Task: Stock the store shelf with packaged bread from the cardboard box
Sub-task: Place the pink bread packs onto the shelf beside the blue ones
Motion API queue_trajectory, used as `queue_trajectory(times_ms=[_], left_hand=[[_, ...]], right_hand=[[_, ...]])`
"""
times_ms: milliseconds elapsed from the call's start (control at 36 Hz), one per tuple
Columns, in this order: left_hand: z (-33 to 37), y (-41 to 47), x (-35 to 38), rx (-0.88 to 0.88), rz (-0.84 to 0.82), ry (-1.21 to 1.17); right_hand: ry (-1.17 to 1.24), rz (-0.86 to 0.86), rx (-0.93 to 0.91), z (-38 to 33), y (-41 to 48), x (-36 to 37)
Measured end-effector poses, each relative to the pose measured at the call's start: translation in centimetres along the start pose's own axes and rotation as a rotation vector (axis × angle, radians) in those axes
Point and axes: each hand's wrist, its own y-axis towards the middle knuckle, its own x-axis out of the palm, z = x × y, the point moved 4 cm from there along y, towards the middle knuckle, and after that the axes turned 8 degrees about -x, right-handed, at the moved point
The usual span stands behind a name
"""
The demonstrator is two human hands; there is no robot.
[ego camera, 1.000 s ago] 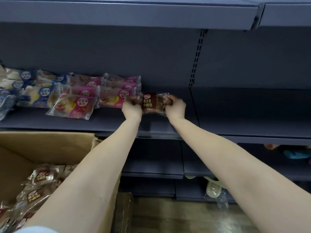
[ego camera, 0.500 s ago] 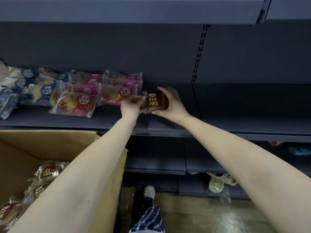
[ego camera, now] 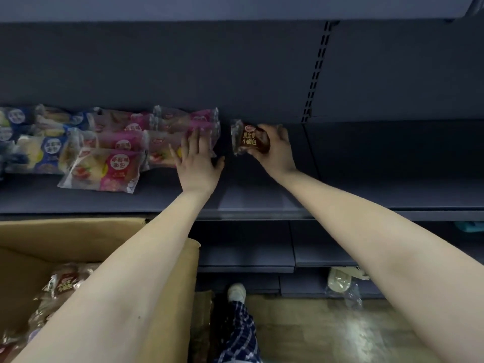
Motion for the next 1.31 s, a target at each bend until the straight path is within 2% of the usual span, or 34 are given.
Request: queue_trajectory(times_ms=[194, 556, 778, 917, 972, 1306], left_hand=[[-2.3, 0.9, 2.1, -0.082, -0.117, 0.077], [-3.1, 1.4, 3.1, -0.061, -0.09, 0.037], [-3.3, 1.4, 3.2, -0.064, -0.094, 0.026], [-3.6, 1.5, 3.2, -0.09, -0.077, -0.008], [-3.6, 1.5, 3.2, -0.093, -0.074, -0.019], [-3.7, 1.4, 3.1, -0.094, -0.061, -0.041]], right_hand=[[-0.128, -0.007, 0.048, 1.1, 2.8, 2.6], [-0.328, 0.037, 0.178, 1.8, 6.8, 6.8], [-0.226, 0.102, 0.24, 1.5, 7.1, 8.5], [-0.125, 0.316, 0.312, 2.0, 6.7, 7.6], [-0.102, 0.352, 0.315, 2.2, 6.7, 7.6], [-0.11, 0.289, 0.239, 2.3, 7.0, 7.6]])
